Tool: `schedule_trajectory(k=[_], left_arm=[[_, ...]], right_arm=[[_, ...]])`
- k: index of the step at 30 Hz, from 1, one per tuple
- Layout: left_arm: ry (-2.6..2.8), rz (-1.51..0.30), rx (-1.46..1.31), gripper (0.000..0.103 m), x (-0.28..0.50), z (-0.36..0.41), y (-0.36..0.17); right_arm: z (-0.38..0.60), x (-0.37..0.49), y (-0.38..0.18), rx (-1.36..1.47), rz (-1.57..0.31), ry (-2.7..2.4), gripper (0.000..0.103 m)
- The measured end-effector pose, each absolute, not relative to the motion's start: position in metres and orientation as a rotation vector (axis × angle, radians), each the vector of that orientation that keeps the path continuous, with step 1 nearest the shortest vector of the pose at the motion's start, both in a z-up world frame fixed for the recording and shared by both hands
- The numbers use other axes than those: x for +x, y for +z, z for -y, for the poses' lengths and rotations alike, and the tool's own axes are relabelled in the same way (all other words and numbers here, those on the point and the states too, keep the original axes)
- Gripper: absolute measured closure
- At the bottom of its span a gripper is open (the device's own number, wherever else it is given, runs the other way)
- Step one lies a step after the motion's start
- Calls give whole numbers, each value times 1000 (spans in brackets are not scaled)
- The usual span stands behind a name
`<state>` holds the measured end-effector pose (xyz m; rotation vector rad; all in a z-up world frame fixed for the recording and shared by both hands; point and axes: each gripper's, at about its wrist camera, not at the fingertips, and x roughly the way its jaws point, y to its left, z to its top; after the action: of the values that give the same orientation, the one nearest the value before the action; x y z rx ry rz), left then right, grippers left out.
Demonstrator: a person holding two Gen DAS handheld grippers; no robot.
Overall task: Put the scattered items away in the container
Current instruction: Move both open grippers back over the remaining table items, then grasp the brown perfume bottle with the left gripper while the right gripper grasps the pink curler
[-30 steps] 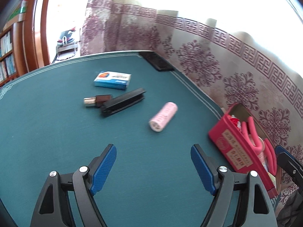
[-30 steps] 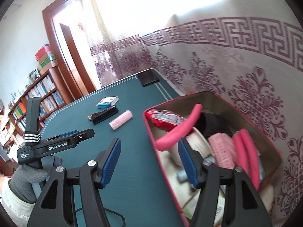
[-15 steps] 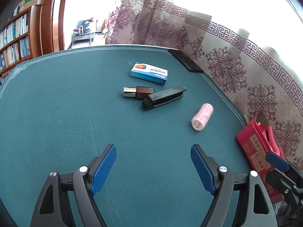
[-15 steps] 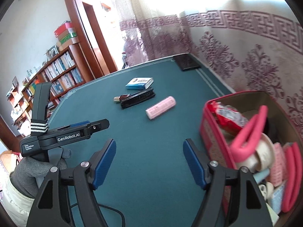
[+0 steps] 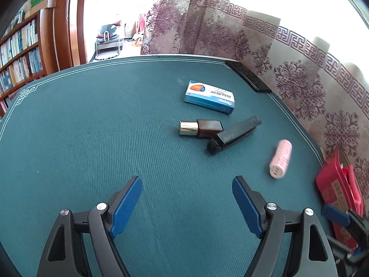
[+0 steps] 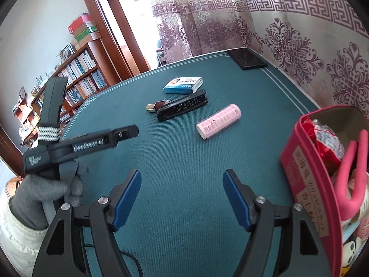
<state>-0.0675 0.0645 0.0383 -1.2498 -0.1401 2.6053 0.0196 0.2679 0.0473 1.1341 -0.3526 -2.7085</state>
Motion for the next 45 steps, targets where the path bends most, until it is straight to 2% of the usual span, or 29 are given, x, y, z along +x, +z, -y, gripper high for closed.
schedule_trajectory(k=[11, 17, 28, 31, 41, 44, 45], left_arm=[[2611, 200, -1228, 21, -132, -76, 46], [2556, 90, -1259, 21, -158, -98, 34], [2535, 61, -1281, 20, -160, -83, 26], [2520, 113, -1281, 20, -159, -71, 24], [2510, -74, -1246, 20, -154, -111, 20], [2533, -78, -1240, 20, -156, -110, 19], [2541, -80, -1236, 24, -156, -109, 18]], right_arm=[[-265, 14, 36, 1167, 354, -2690, 25], [-267, 9, 31, 1186, 367, -2683, 25], [-270, 5, 21, 1210, 397, -2674, 25], [-270, 5, 19, 1210, 404, -2673, 25], [-269, 6, 21, 1213, 394, -2678, 25], [-271, 5, 22, 1213, 397, -2684, 25], [-271, 4, 22, 1212, 396, -2685, 25]])
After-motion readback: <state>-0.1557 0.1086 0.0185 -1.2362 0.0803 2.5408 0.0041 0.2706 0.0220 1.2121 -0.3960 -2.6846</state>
